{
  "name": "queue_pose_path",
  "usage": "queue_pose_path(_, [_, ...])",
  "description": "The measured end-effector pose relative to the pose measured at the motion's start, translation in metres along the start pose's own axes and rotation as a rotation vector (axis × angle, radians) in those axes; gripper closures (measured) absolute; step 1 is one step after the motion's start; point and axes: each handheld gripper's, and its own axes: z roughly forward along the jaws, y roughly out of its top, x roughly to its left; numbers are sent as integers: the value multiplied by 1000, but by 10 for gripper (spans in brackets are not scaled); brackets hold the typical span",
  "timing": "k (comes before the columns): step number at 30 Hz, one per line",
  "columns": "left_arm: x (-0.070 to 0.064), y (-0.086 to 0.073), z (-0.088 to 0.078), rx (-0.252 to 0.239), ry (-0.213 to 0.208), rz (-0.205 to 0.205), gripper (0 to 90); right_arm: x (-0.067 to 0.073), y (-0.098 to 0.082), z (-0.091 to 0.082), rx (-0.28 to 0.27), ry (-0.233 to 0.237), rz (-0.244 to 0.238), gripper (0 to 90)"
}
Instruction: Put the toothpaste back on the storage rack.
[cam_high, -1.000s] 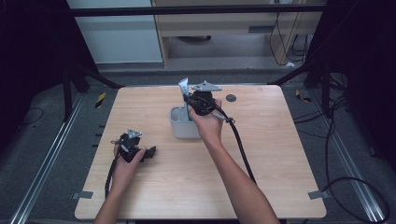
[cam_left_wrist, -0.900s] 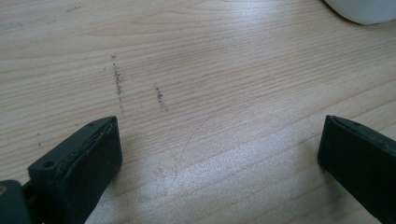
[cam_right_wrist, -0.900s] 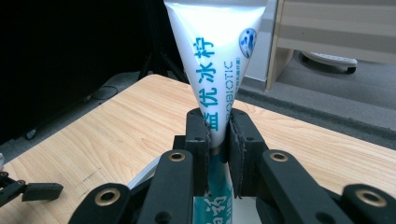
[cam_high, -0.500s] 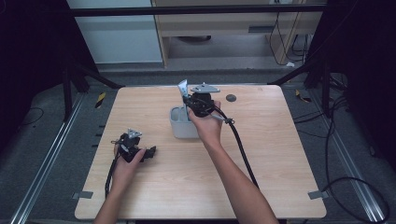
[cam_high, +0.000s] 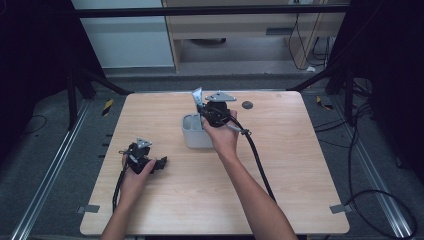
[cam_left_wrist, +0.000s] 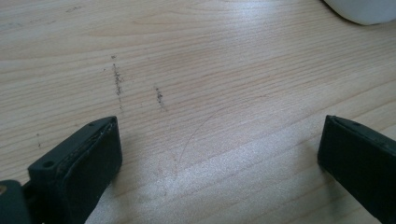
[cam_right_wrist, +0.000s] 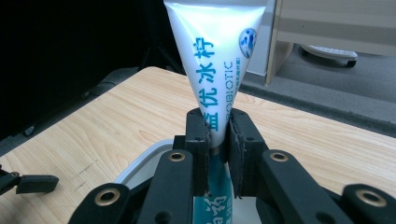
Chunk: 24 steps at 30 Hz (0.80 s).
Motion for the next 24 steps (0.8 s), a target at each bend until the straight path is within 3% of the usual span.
queue_pose_path(24, [0,0,0,0,0,0,0,-1,-6,4,18,-7,7,795])
